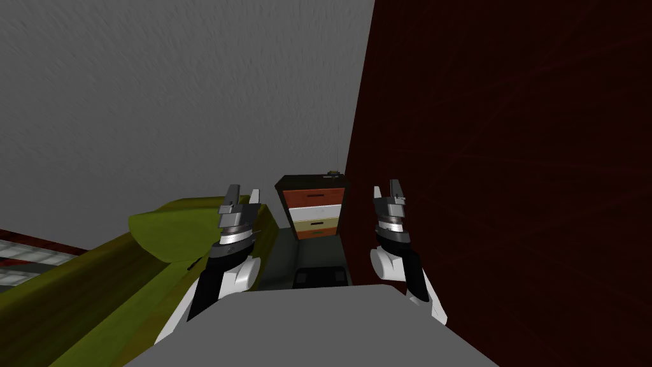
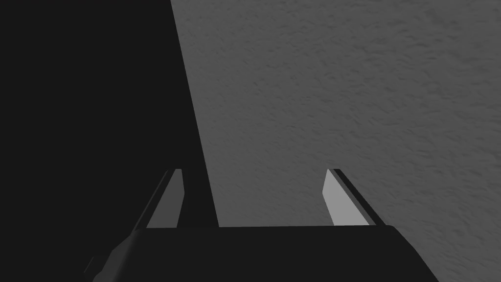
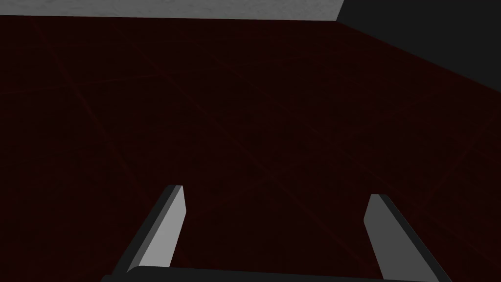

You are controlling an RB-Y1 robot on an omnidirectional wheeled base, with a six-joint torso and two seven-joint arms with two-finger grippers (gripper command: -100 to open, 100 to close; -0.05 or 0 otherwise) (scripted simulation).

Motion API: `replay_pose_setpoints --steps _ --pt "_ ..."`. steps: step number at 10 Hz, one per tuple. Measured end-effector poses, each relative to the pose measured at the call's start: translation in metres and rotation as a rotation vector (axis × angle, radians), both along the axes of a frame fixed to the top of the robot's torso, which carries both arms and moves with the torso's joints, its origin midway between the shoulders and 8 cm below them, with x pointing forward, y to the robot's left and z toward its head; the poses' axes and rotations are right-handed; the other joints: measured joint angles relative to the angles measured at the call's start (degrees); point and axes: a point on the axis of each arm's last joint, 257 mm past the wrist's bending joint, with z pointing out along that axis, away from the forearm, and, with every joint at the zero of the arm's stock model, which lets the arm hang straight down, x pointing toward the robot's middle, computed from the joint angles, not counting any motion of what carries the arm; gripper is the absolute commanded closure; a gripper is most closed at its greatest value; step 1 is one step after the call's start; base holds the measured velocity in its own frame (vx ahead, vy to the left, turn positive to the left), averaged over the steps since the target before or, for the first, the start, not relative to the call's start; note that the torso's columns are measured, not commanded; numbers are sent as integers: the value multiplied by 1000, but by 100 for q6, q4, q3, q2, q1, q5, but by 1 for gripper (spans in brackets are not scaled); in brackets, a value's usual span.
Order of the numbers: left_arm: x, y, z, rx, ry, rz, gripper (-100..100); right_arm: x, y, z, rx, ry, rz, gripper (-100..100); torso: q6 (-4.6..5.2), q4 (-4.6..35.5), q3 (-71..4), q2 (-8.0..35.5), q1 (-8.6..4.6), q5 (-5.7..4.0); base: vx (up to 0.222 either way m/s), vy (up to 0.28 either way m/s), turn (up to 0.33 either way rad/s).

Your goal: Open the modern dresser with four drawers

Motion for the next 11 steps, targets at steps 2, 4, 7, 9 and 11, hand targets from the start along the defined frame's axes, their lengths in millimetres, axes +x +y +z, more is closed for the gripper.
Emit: replay_pose_setpoints --steps 2,4,7,9,11 --pt "0 0 0 0 0 0 0 0 0 0 0 0 0 0 0 600 -1200 597 0 0 0 0 0" --pt "0 0 0 0 0 0 0 0 0 0 0 0 0 0 0 1424 -2850 1422 0 0 0 0 0" --pt "0 0 0 0 0 0 0 0 0 0 0 0 0 0 0 2691 -5381 2693 0 0 0 0 0" --pt "0 0 0 0 0 0 0 0 0 0 0 0 0 0 0 3537 -7073 3539 0 0 0 0 0" --pt "1 -2 -1 13 7 -7 -100 0 0 0 0 0 0 0 0 4148 -8315 4152 0 0 17 -5 10"
